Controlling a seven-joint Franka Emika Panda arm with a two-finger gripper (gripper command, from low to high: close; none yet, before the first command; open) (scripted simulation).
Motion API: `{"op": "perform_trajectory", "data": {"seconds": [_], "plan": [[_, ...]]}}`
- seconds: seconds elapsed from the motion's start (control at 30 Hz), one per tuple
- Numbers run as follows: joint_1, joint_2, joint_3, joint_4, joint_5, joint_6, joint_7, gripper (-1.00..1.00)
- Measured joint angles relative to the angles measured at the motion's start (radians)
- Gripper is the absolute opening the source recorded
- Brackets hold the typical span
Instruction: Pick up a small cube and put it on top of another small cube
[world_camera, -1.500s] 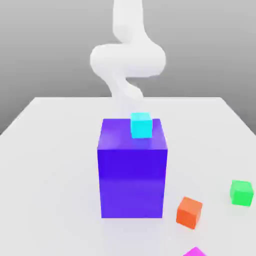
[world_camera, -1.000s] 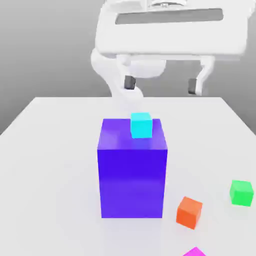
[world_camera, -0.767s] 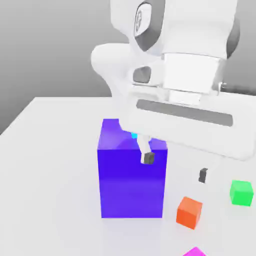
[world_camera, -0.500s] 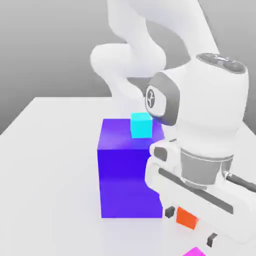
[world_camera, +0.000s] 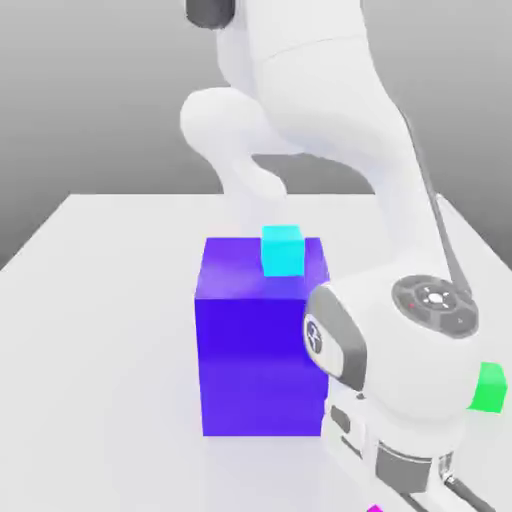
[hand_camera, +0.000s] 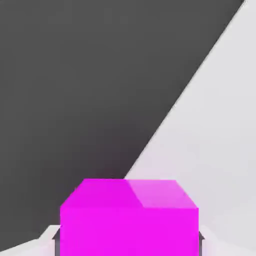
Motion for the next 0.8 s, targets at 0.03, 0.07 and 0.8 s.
{"op": "perform_trajectory", "data": {"seconds": [0.03, 0.07, 0.8], "plan": [[-0.01, -0.034, 0.014, -0.009, 0.017, -0.025, -0.012, -1.0], [-0.018, -0.068, 0.03, -0.019, 0.034, -0.047, -0.028, -1.0], [0.102, -0.36, 0.445, -0.375, 0.068, 0.008, -0.531, -1.0]]}}
